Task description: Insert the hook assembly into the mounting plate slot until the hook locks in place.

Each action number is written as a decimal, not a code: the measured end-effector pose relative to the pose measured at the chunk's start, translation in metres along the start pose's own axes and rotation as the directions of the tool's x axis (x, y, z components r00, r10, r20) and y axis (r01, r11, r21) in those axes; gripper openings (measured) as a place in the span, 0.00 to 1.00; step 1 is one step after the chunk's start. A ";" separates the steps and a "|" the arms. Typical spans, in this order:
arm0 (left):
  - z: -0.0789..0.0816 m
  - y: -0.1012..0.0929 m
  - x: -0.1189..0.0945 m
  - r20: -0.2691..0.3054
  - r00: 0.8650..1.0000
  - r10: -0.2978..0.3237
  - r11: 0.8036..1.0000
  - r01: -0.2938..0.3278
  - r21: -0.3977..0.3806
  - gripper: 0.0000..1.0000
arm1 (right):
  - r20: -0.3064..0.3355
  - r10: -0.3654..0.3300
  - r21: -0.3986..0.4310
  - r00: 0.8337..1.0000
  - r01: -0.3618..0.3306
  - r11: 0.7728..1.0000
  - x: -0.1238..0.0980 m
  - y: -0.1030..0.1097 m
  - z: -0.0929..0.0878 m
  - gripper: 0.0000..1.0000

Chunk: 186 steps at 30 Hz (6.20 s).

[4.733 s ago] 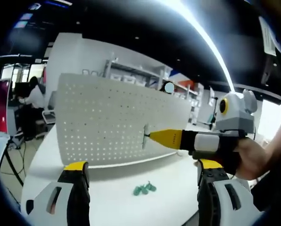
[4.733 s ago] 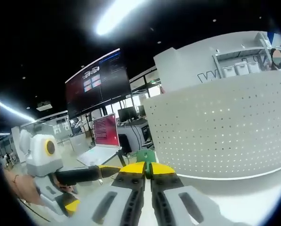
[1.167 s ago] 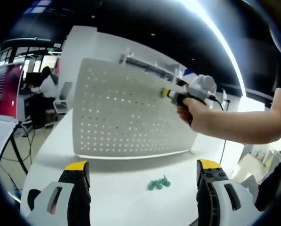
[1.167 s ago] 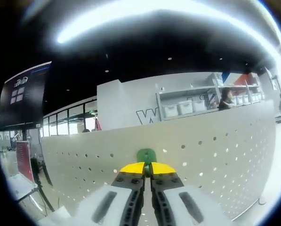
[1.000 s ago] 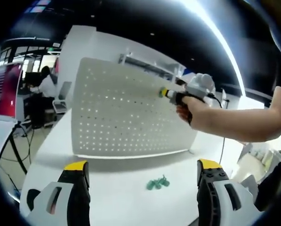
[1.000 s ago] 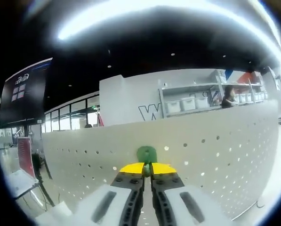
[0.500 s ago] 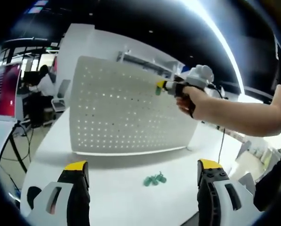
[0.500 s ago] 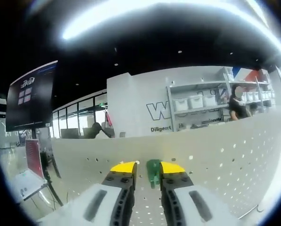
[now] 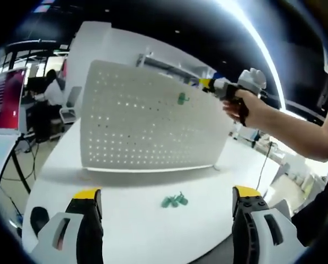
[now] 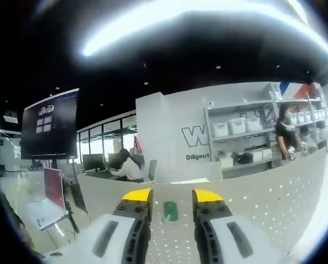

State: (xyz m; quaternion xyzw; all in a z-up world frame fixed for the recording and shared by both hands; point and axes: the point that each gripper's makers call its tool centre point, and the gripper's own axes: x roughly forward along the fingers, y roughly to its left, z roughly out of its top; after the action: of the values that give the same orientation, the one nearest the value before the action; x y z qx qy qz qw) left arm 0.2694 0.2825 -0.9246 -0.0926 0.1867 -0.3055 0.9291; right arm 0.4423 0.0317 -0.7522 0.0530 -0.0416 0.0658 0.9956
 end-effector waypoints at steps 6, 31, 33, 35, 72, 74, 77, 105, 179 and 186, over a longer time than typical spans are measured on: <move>-0.009 -0.009 -0.002 -0.034 0.999 -0.008 1.000 0.008 0.001 1.00 | -0.089 -0.023 -0.006 0.996 0.023 1.000 -0.037 -0.021 -0.037 0.27; -0.041 -0.017 -0.012 -0.163 0.987 0.008 1.000 -0.006 0.016 1.00 | -0.437 0.107 -0.085 0.893 -0.160 0.983 -0.158 -0.020 -0.166 0.28; -0.042 -0.017 -0.013 -0.170 0.985 0.009 1.000 -0.006 0.019 1.00 | -0.453 0.120 -0.075 0.884 -0.172 0.982 -0.164 -0.017 -0.173 0.29; -0.045 -0.016 -0.013 -0.179 0.984 0.014 1.000 -0.011 0.020 1.00 | -0.463 0.134 -0.048 0.876 -0.175 0.983 -0.171 -0.012 -0.179 0.29; -0.092 -0.006 -0.004 -0.339 0.941 0.003 0.999 -0.018 -0.043 1.00 | -0.733 0.228 -0.072 0.640 -0.407 0.911 -0.222 0.029 -0.295 0.24; -0.093 -0.006 -0.003 -0.344 0.939 0.001 0.999 -0.018 -0.046 1.00 | -0.736 0.235 -0.074 0.635 -0.421 0.904 -0.214 0.031 -0.298 0.23; -0.094 -0.006 0.000 -0.348 0.938 -0.002 0.999 -0.017 -0.051 1.00 | -0.745 0.242 -0.078 0.622 -0.440 0.894 -0.202 0.032 -0.307 0.21; -0.093 0.022 0.003 -0.346 0.938 0.036 0.992 -0.074 -0.098 0.99 | -0.792 0.226 -0.076 0.567 -0.460 0.885 -0.107 0.047 -0.358 0.09; -0.012 -0.045 0.020 -0.138 0.979 -0.147 0.965 0.112 -0.236 0.61 | -0.310 0.570 0.077 0.761 -0.577 0.813 -0.170 0.186 -0.140 0.00; -0.007 -0.053 0.019 -0.136 0.976 -0.169 0.963 0.134 -0.234 0.47 | -0.275 0.602 0.034 0.749 -0.618 0.785 -0.175 0.201 -0.129 0.00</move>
State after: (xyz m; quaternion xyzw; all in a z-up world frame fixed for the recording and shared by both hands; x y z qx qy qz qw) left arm 0.2525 0.2289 -0.9219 -0.1865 0.2837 -0.3590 0.8694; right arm 0.2518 0.2215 -0.8754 -0.0024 0.0782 0.3925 0.9164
